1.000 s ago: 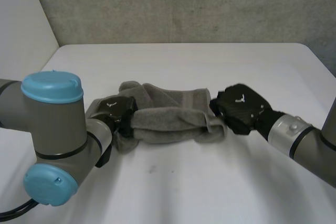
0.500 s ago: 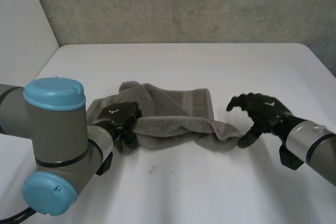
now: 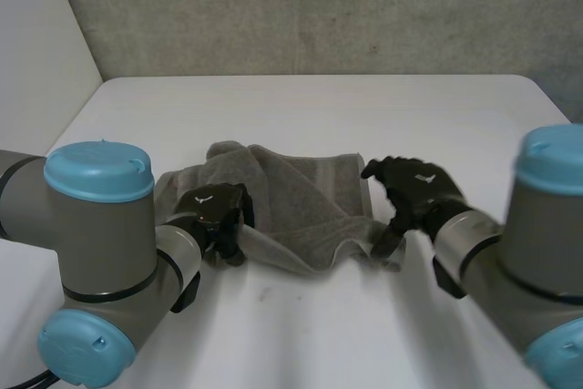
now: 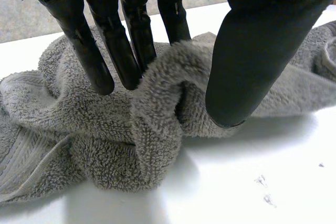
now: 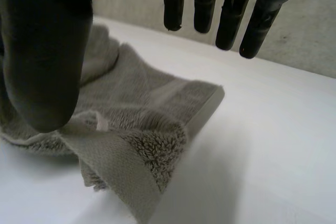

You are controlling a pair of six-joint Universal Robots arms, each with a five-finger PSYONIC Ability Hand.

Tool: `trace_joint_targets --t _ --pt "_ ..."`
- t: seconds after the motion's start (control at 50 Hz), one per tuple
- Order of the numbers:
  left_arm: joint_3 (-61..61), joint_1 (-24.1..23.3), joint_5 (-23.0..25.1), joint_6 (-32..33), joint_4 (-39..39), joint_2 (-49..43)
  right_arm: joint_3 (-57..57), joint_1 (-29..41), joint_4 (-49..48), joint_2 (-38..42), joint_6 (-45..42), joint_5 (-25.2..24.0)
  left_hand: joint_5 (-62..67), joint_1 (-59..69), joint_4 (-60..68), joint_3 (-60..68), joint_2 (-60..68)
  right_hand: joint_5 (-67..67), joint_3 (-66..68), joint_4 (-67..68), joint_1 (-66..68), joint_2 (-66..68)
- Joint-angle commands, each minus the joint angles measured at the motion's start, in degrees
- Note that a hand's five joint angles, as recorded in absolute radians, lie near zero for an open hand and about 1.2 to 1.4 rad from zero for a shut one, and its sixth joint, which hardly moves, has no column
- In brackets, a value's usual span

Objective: Fold the towel.

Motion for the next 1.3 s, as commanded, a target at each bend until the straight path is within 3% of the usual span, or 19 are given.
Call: trace_joint_targets --t 0.02,0.28,0.4,0.42,0.46,0.72,0.76,0.8,0.86,0.88,0.9,0.98,1.04,1.08,1.1,1.12,1.22,1.3 --pt "0.27 -0.07 -0.02 0.00 0.00 -0.08 -1.75 5.44 0.08 4.45 -3.60 8.03 6.16 6.03 6.18 6.13 6.17 -3.85 -5.96 -5.89 -5.82 -7.35" --pt "2.12 -0.07 -0.02 0.00 0.35 -1.14 0.53 11.75 -0.35 3.75 -11.24 12.68 10.02 9.90 10.05 10.00 10.04 -3.77 -5.87 -5.81 -5.74 -7.27" --pt "4.23 -0.07 -0.10 0.00 0.44 -2.28 1.85 14.67 -0.62 2.87 -12.65 15.06 23.65 23.52 23.67 23.62 23.66 -3.60 -5.71 -5.64 -5.57 -7.10" --pt "4.66 -0.07 -0.10 0.17 0.44 -2.63 2.02 15.36 -0.71 3.13 -13.09 15.76 31.98 31.85 32.00 31.95 31.99 -3.26 -5.37 -5.30 -5.24 -6.76" --pt "5.02 -0.07 -0.10 0.52 0.53 -2.89 1.94 15.98 -1.06 3.57 -13.35 16.38 36.87 36.74 36.89 36.84 36.88 -3.09 -5.20 -5.13 -5.06 -6.59" --pt "4.23 0.55 -0.19 1.14 0.62 -2.98 0.18 15.81 -7.99 12.44 -16.25 17.26 36.92 36.79 36.94 36.89 36.93 8.33 6.22 6.29 6.36 4.83" --pt "4.14 0.73 -0.19 1.14 0.53 -2.90 0.09 15.72 -9.06 13.59 -16.96 17.43 36.92 36.79 36.94 36.89 36.93 12.89 10.78 10.85 10.92 9.39" --pt "4.05 0.99 -0.10 0.97 0.53 -2.63 0.62 15.11 -10.98 14.12 -17.74 17.43 36.92 36.79 36.94 36.89 36.93 29.61 27.50 27.57 27.64 26.11" --pt "3.96 1.25 -0.10 0.71 0.27 -2.20 1.06 14.14 -12.13 14.03 -18.19 17.52 36.92 36.79 36.94 36.89 36.93 40.47 38.36 38.43 38.50 36.97" --pt "3.96 1.25 -0.10 0.70 0.26 -2.19 1.93 11.79 -13.09 13.25 -18.71 17.87 36.92 36.79 36.94 36.89 36.93 60.62 58.52 58.58 58.65 57.12" --pt "3.53 1.60 -0.10 0.70 0.18 -1.93 2.90 9.85 -13.71 12.37 -19.15 18.13 36.92 36.79 36.94 36.89 36.93 66.09 63.99 64.06 64.12 62.59" --pt "2.56 1.96 0.07 0.79 0.18 -0.96 5.01 5.70 -15.65 7.44 -19.59 17.52 36.92 36.79 36.94 36.89 36.93 66.15 64.04 64.11 64.18 62.65" --pt "1.85 1.43 0.16 0.97 -0.17 0.09 6.68 2.12 -16.61 1.84 -20.20 15.16 27.69 27.56 27.71 27.66 27.70 66.15 64.04 64.11 64.18 62.65" --pt "0.89 0.38 1.64 1.14 -1.22 0.97 7.21 0.43 -16.44 0.06 -21.09 12.78 6.60 6.48 6.62 6.58 6.62 66.15 64.04 64.11 64.18 62.65" --pt "0.89 0.37 1.65 1.14 -1.23 0.97 7.56 -1.14 -15.92 -0.64 -22.31 10.08 6.49 6.37 6.51 6.47 6.50 66.15 64.04 64.11 64.18 62.65" --pt "0.28 -0.32 3.31 1.32 -2.10 1.58 8.00 -2.46 -15.30 -0.73 -23.88 7.70 -4.17 -4.29 -4.14 -4.19 -4.15 66.15 64.04 64.11 64.18 62.65" --pt "-0.43 -1.03 9.02 1.58 -5.52 4.30 8.79 -7.82 -13.02 -0.82 -28.63 4.34 -14.34 -14.46 -14.32 -14.36 -14.33 66.15 64.04 64.11 64.18 62.65" --pt "0.01 -0.42 9.83 2.46 -6.33 5.54 9.41 -10.47 -12.84 -0.82 -30.05 3.81 -19.41 -19.54 -19.39 -19.44 -19.40 66.15 64.04 64.11 64.18 62.65"
